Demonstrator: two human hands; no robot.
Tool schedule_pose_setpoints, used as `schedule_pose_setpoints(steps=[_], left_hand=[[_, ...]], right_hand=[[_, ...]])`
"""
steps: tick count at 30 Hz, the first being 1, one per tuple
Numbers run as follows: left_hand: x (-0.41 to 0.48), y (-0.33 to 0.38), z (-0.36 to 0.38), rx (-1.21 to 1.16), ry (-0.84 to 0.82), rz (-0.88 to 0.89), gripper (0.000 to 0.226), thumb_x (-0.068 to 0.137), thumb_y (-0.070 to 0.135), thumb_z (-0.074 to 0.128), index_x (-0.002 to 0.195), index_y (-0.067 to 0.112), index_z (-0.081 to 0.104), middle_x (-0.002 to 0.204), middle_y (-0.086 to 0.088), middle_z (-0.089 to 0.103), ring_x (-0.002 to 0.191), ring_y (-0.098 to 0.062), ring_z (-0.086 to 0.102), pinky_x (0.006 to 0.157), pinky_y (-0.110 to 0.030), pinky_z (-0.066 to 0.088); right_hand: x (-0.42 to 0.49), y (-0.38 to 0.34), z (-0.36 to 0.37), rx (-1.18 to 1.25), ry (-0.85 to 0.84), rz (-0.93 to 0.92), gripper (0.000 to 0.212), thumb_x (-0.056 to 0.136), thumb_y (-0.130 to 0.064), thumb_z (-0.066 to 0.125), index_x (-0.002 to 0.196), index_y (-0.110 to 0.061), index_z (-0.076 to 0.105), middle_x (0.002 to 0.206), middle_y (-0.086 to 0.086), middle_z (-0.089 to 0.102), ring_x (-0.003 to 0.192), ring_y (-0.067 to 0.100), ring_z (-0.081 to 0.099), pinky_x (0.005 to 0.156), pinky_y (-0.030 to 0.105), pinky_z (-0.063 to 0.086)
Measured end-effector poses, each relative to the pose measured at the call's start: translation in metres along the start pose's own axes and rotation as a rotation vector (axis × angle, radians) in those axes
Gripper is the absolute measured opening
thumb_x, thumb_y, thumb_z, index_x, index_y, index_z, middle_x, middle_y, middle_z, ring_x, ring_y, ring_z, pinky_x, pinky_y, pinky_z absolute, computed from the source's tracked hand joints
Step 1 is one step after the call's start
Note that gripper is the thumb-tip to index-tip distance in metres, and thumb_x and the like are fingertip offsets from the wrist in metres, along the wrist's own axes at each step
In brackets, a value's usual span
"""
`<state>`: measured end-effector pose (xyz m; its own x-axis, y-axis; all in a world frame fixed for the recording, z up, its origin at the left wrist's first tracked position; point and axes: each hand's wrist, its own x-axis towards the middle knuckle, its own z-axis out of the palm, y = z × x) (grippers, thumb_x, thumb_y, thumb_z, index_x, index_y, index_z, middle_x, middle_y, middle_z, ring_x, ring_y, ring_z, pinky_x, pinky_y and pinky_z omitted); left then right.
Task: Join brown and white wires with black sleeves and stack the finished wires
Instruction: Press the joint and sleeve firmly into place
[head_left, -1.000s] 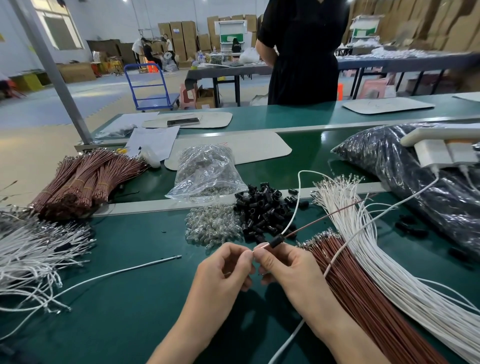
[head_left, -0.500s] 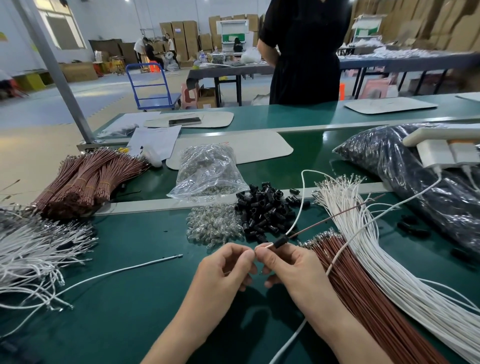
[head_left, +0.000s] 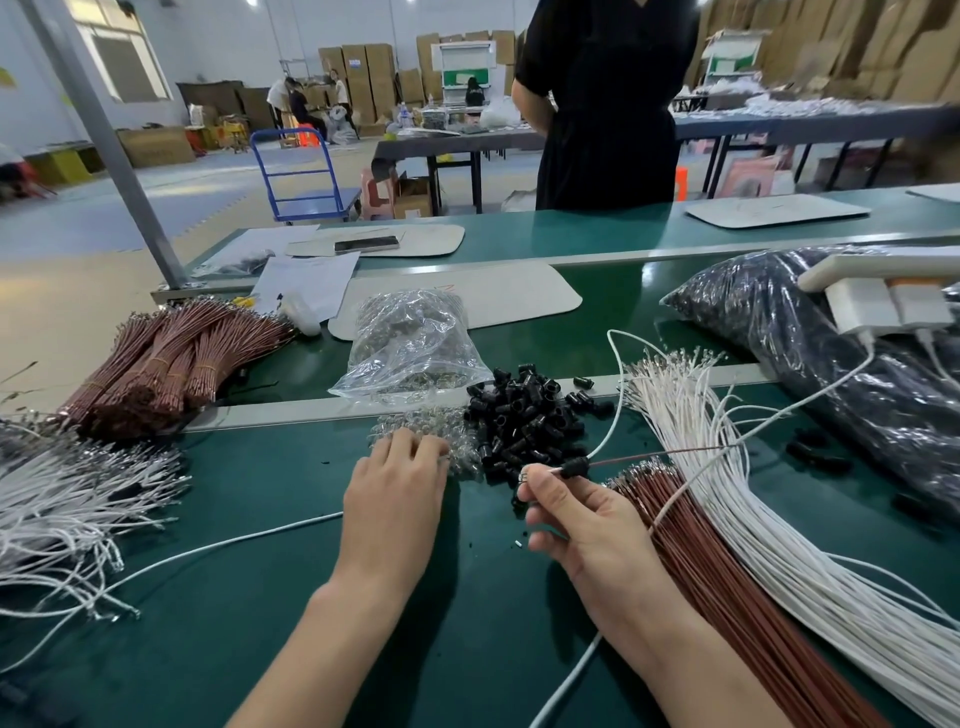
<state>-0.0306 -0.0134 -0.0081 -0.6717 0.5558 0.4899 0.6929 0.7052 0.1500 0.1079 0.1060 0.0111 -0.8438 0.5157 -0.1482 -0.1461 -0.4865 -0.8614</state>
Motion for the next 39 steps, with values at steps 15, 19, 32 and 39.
schedule_pose_setpoints(steps=[15, 19, 32, 39], left_hand=[[-0.038, 0.041, -0.027, -1.468, -0.166, -0.268, 0.022, 0.089, 0.025, 0.063, 0.108, 0.026, 0.075, 0.098, -0.004, 0.078, 0.087, -0.015, 0.073, 0.079, -0.022, 0.056], [-0.038, 0.041, -0.03, -1.486, -0.156, -0.277, 0.019, 0.092, 0.026, 0.063, 0.107, 0.029, 0.074, 0.099, -0.006, 0.078, 0.09, -0.019, 0.075, 0.08, -0.022, 0.056], [-0.038, 0.035, -0.032, -1.46, -0.148, -0.273, 0.022, 0.092, 0.029, 0.062, 0.108, 0.019, 0.073, 0.097, -0.003, 0.079, 0.091, -0.02, 0.076, 0.081, -0.021, 0.057], [-0.04, 0.036, -0.033, -1.473, -0.136, -0.304, 0.018, 0.092, 0.031, 0.061, 0.104, 0.031, 0.075, 0.094, -0.005, 0.079, 0.089, -0.022, 0.076, 0.081, -0.023, 0.058]], right_hand=[[0.001, 0.002, 0.0, 0.07, -0.033, 0.043, 0.026, 0.065, -0.035, 0.081, 0.082, -0.016, 0.081, 0.083, 0.005, 0.074, 0.066, 0.005, 0.065, 0.054, 0.017, 0.052], [0.0, 0.001, 0.003, 0.054, -0.048, 0.042, 0.029, 0.066, -0.036, 0.081, 0.085, -0.014, 0.081, 0.084, 0.005, 0.074, 0.066, 0.006, 0.064, 0.055, 0.017, 0.053], [-0.001, 0.003, 0.012, 0.041, -0.048, 0.003, 0.026, 0.068, -0.037, 0.081, 0.087, -0.019, 0.082, 0.085, 0.004, 0.075, 0.07, 0.006, 0.067, 0.061, 0.018, 0.055], [-0.002, 0.003, 0.01, 0.045, -0.046, -0.021, 0.025, 0.069, -0.035, 0.08, 0.086, -0.017, 0.082, 0.082, 0.004, 0.073, 0.07, 0.006, 0.066, 0.064, 0.017, 0.055]])
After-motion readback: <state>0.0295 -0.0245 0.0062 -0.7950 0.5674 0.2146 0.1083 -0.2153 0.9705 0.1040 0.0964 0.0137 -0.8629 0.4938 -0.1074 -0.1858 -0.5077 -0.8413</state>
